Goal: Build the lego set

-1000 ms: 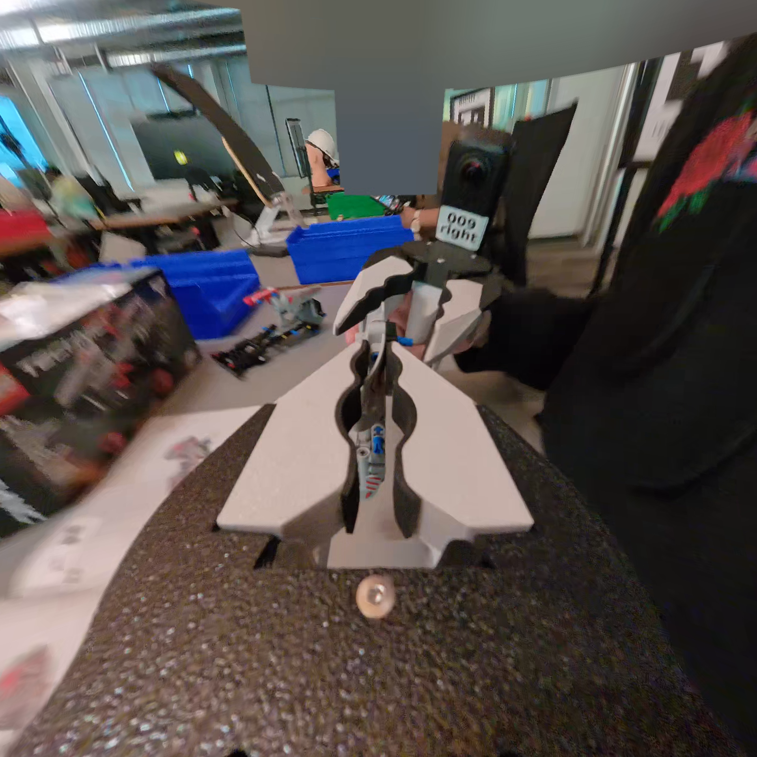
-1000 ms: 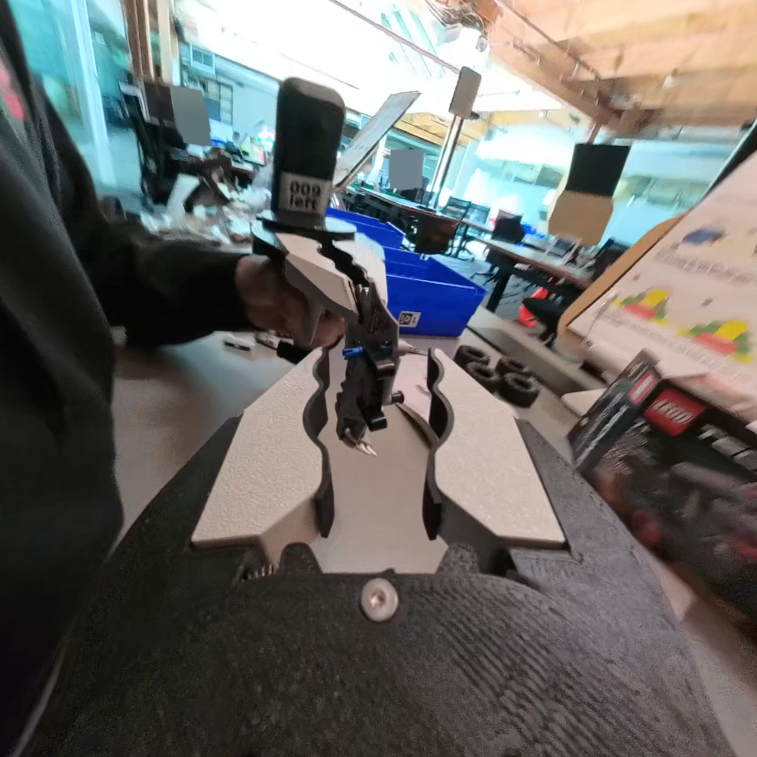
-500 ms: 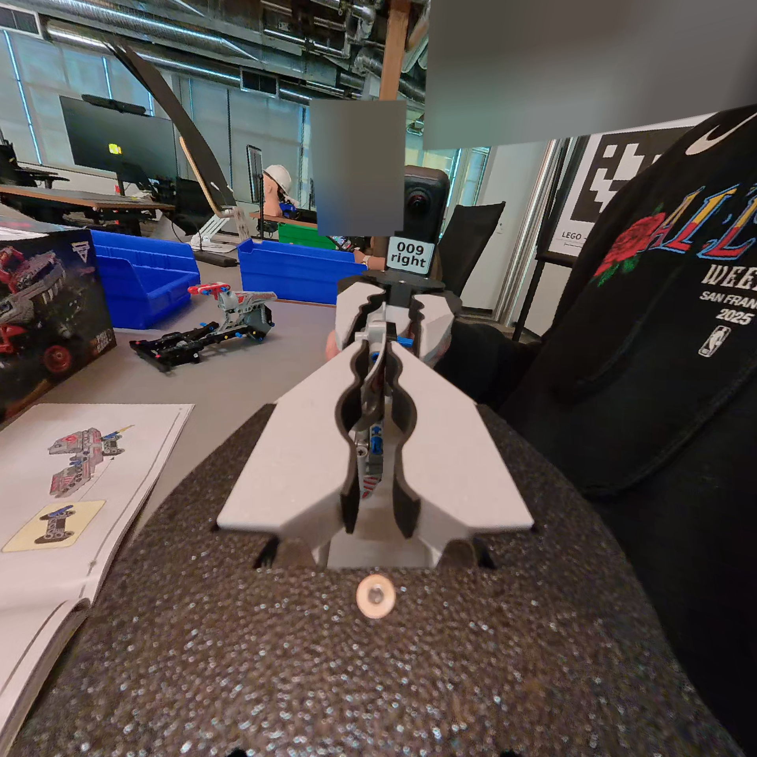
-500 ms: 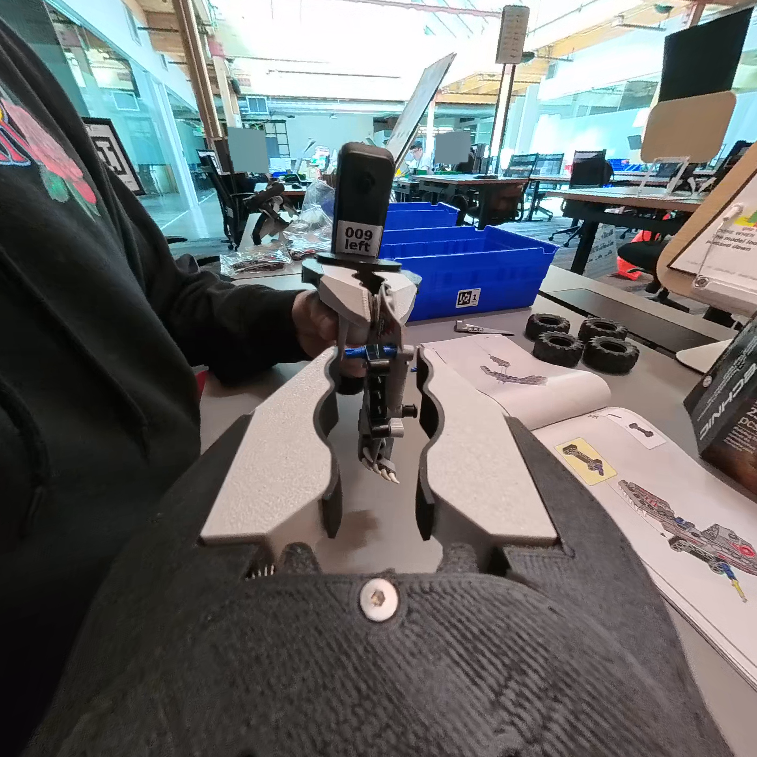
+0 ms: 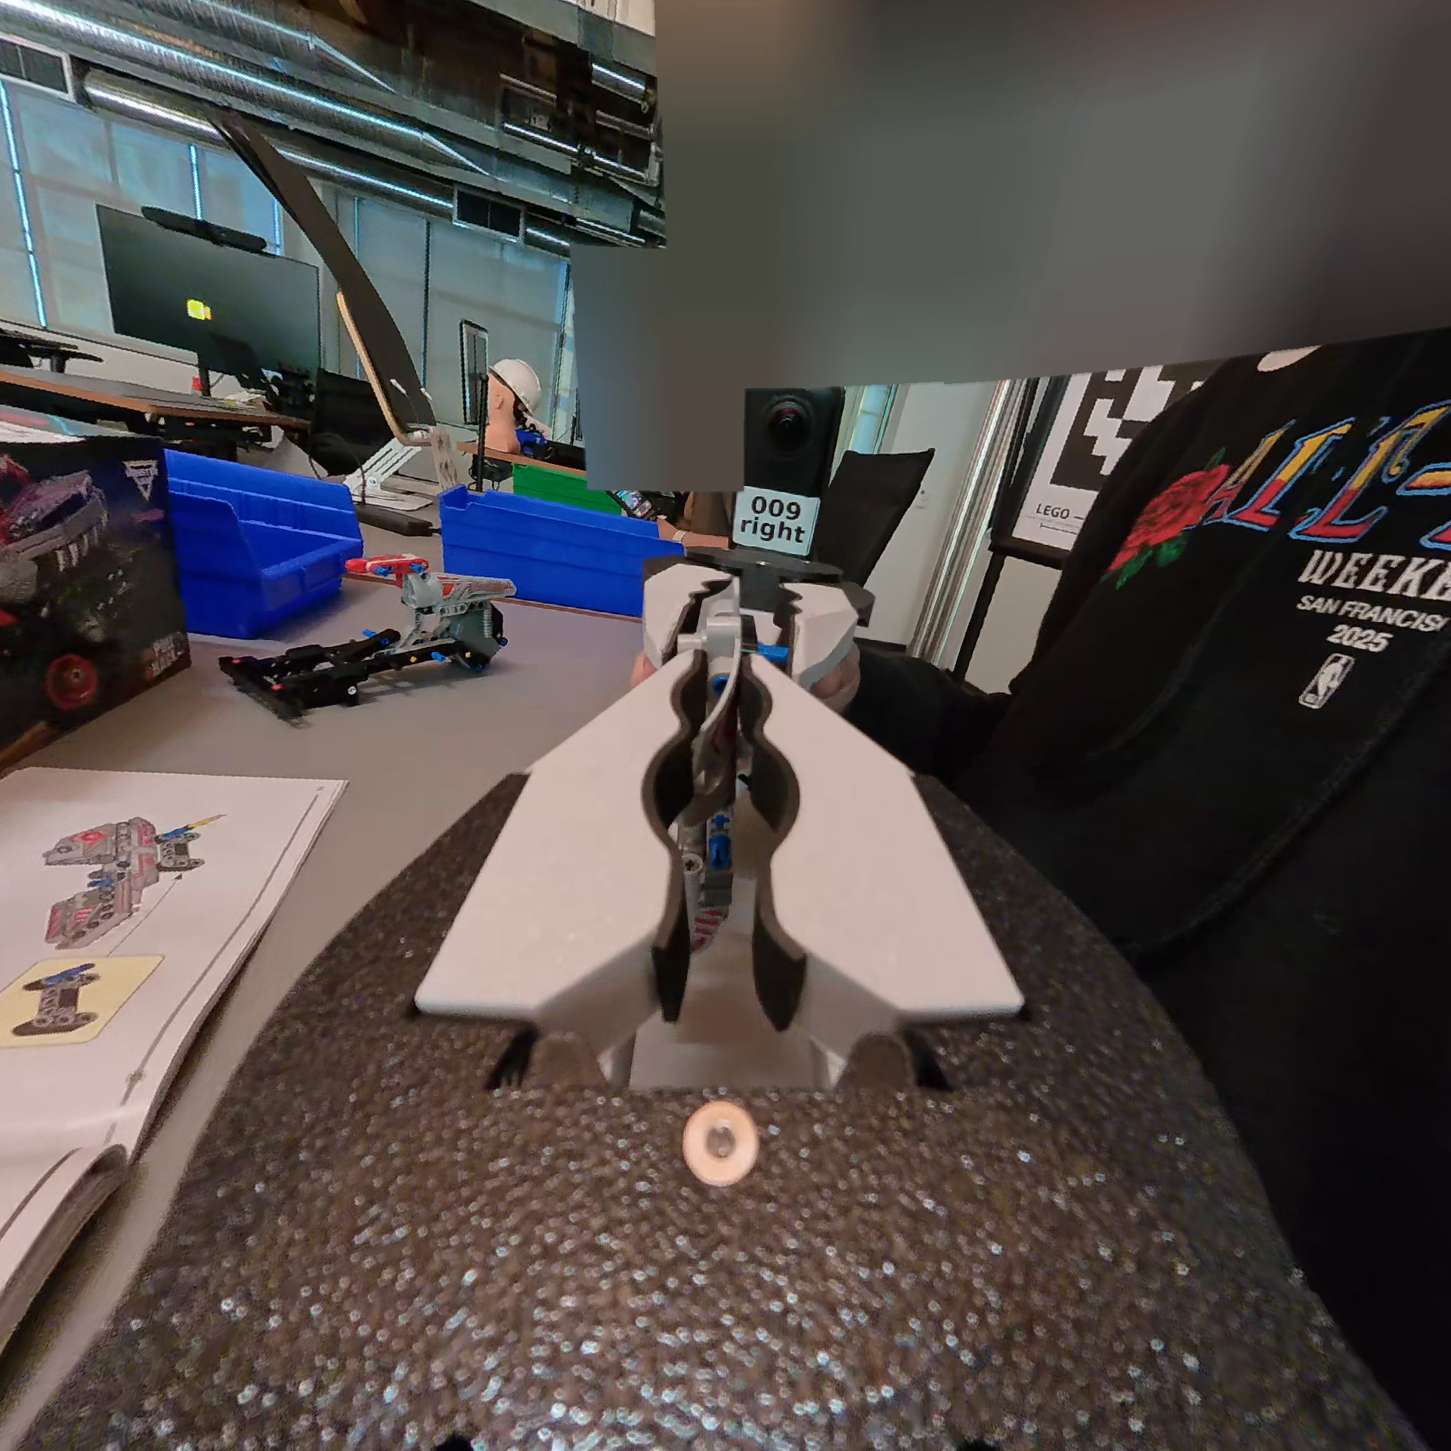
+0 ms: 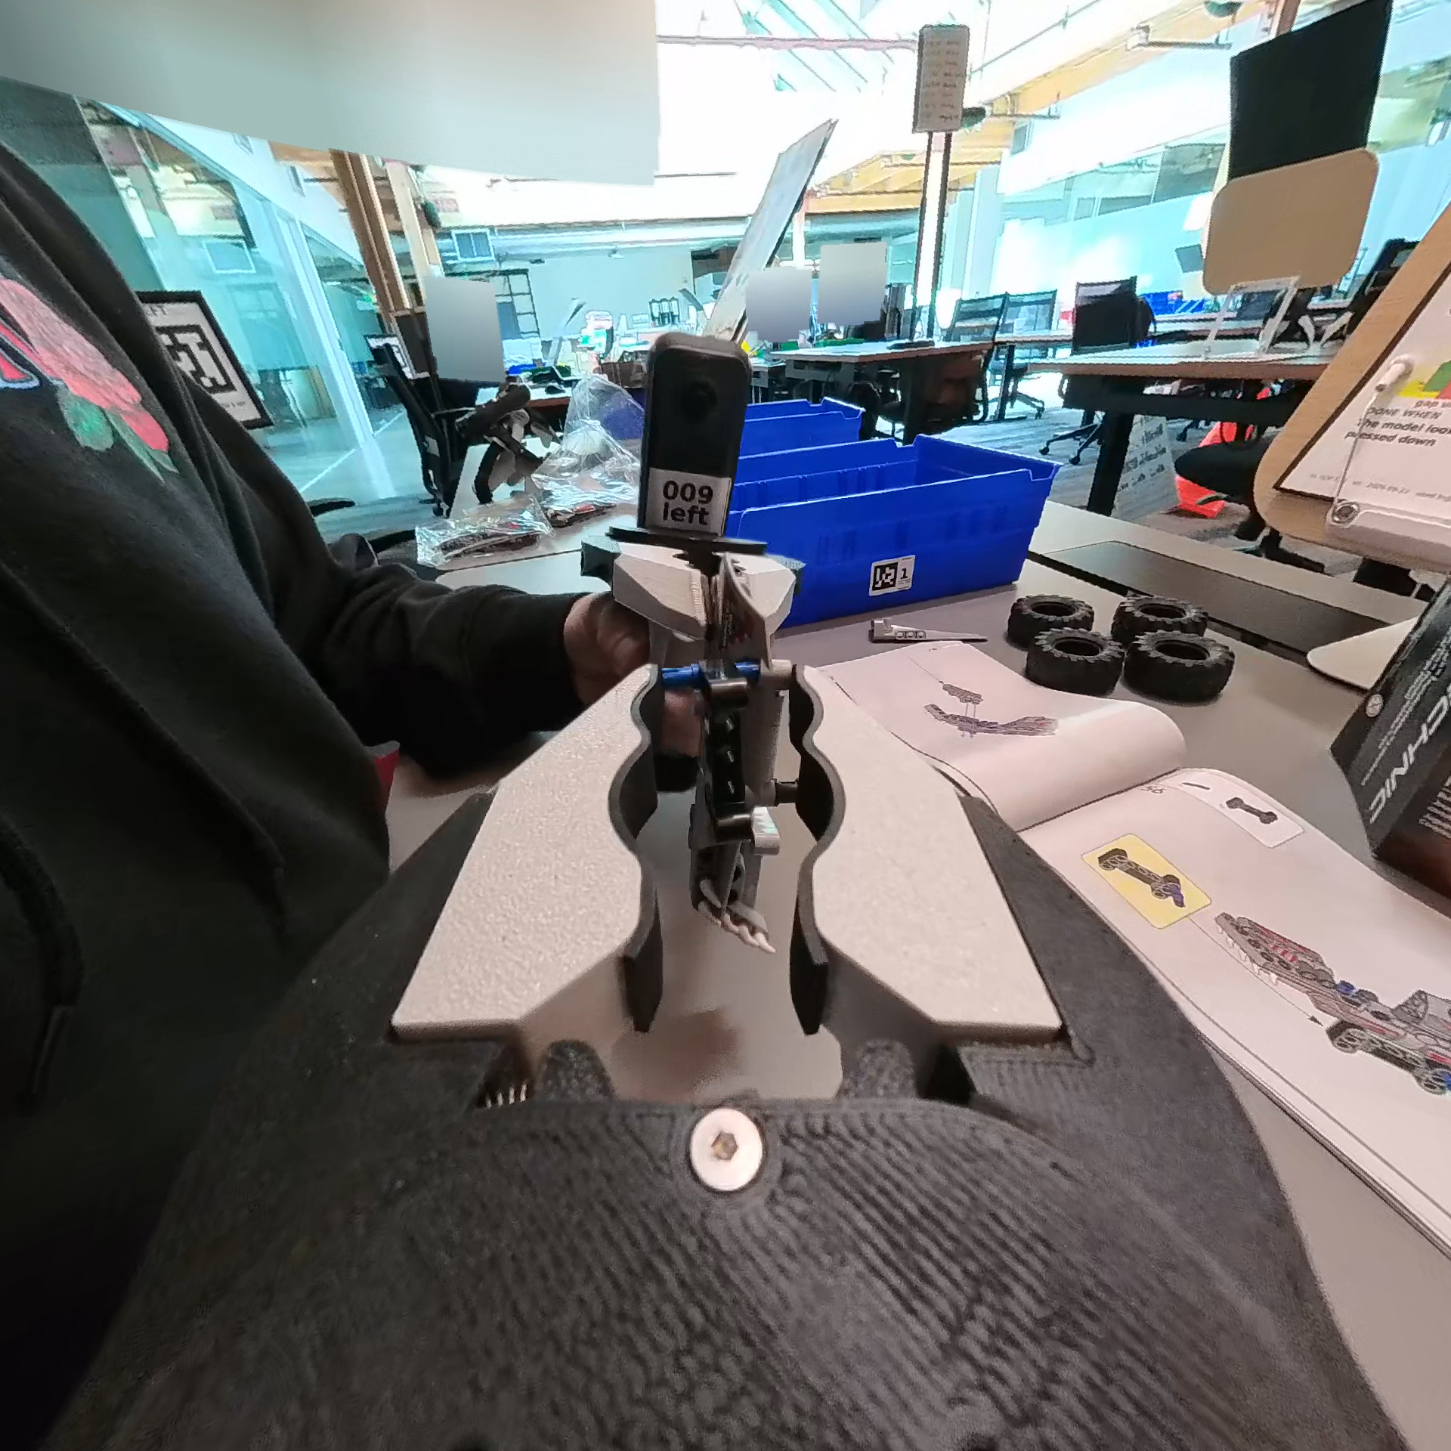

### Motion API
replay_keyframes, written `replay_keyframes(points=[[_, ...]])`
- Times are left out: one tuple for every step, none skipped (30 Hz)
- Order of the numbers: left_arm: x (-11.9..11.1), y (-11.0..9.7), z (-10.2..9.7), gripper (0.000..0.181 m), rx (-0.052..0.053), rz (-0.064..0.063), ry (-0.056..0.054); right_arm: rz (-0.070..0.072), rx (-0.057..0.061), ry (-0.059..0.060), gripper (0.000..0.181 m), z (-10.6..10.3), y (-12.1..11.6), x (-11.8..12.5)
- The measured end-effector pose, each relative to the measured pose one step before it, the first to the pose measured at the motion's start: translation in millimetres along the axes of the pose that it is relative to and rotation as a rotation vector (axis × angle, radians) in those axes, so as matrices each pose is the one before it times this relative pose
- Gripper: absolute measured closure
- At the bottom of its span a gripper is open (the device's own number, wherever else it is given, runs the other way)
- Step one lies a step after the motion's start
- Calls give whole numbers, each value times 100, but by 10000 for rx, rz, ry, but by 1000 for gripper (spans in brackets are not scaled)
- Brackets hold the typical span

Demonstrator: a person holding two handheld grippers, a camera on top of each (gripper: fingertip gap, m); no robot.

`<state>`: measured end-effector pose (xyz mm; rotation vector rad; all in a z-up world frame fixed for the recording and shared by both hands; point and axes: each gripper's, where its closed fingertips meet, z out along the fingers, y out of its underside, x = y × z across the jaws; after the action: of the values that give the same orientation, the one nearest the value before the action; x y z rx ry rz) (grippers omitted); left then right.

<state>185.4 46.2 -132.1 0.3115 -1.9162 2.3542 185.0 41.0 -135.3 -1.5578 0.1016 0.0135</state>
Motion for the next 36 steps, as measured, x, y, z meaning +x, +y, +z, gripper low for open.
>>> replay_keyframes(points=[[-8, -34, -28, 176, 53, -54, 29, 26, 65, 13, 152, 25, -41, 5], [70, 9, -37, 176, 33, -19, 90, 82, 21, -67, 152, 26, 26, -98], [-5, 66, -58, 176, -16, -16, 49, 42, -63, -7, 152, 27, 107, -2], [-57, 97, -47, 176, -44, -23, -9, -64, -103, 56, 152, 33, 171, 50], [-60, 105, -29, 176, -64, 39, -29, -105, -112, 46, 152, 5, 164, 34], [-80, 93, -11, 175, -83, 143, -87, -92, -126, 62, 152, 5, 181, 67], [-114, 110, -3, 175, -130, 217, -141, -124, -157, 75, 152, 11, 232, 85], [-75, 42, 7, 173, -134, 268, -140, -193, -185, 96, 151, 53, 267, 78], [-6, -85, 25, 168, -116, 311, -100, -258, -237, 150, 151, 97, 357, 113], [-66, -105, 28, 165, -160, 378, -157, -276, -270, 123, 151, 118, 406, 50], [-89, -44, 19, 160, -238, 482, -184, -236, -293, -5, 151, 148, 448, -127], [-17, 117, 19, 155, -352, 522, -132, -156, -244, -30, 151, 151, 364, -146], [97, 319, 56, 154, -479, 469, -15, -106, -138, 73, 151, 132, 204, 11], [211, 529, 90, 154, -604, 370, 96, -143, -64, 42, 151, 89, 81, -16], [240, 704, 130, 153, -680, 260, 154, -118, -1, 5, 151, 40, -21, -65], [57, 683, 140, 149, -668, 189, 34, -35, -40, 21, 151, 25, 32, 19], [21, 297, 114, 149, -413, 222, -37, -55, -211, 53, 151, 51, 346, 94], [285, 101, 95, 148, -243, 271, 111, -77, -219, 23, 151, 61, 428, 38], [398, 200, 166, 148, -288, 154, 203, 7, -140, -4, 151, 71, 332, 4], [428, 388, 238, 144, -387, 16, 263, 112, -56, -82, 151, 47, 213, -96], [328, 476, 240, 140, -394, -40, 242, 139, -60, -141, 151, 38, 253, -147], [145, 457, 221, 139, -311, -64, 145, 102, -30, -74, 151, 28, 257, -54], [3, 287, 191, 138, -128, -88, 52, 58, 12, 56, 151, 22, 236, 124], [-77, 205, 167, 137, -25, -165, 17, 65, 59, 71, 151, -7, 198, 167], [-57, 275, 155, 139, -53, -224, 37, 160, 46, -88, 151, 19, 241, -34], [-234, 300, 165, 145, -79, -205, -108, 253, 33, -129, 151, 60, 233, -77], [-176, 225, 156, 148, -23, -102, -124, 181, 20, -80, 151, 35, 196, -60], [-30, 135, 152, 147, 43, -44, -66, 60, 47, 18, 151, 19, 114, 27], [-43, 98, 113, 148, 57, -90, -65, 3, 29, 50, 151, 9, 127, 63], [-70, 187, 116, 148, -1, -145, -58, 13, -28, 58, 151, 5, 209, 124], [-50, 245, 136, 149, -1, -145, -23, 37, -87, 1, 151, 24, 266, 61], [-39, 236, 155, 149, 67, -115, -16, -14, -115, -25, 151, 10, 261, 19], [-70, 227, 137, 150, 110, -89, -32, -61, -120, -8, 151, 19, 253, 15], [2, 245, 137, 150, 102, -81, 3, -20, -147, -9, 151, 11, 277, 22], [60, 265, 105, 152, 75, -59, 51, 43, -216, -90, 151, -8, 341, -59], [68, 319, 114, 153, 12, -87, 68, 33, -212, -61, 151, -43, 344, -16]])
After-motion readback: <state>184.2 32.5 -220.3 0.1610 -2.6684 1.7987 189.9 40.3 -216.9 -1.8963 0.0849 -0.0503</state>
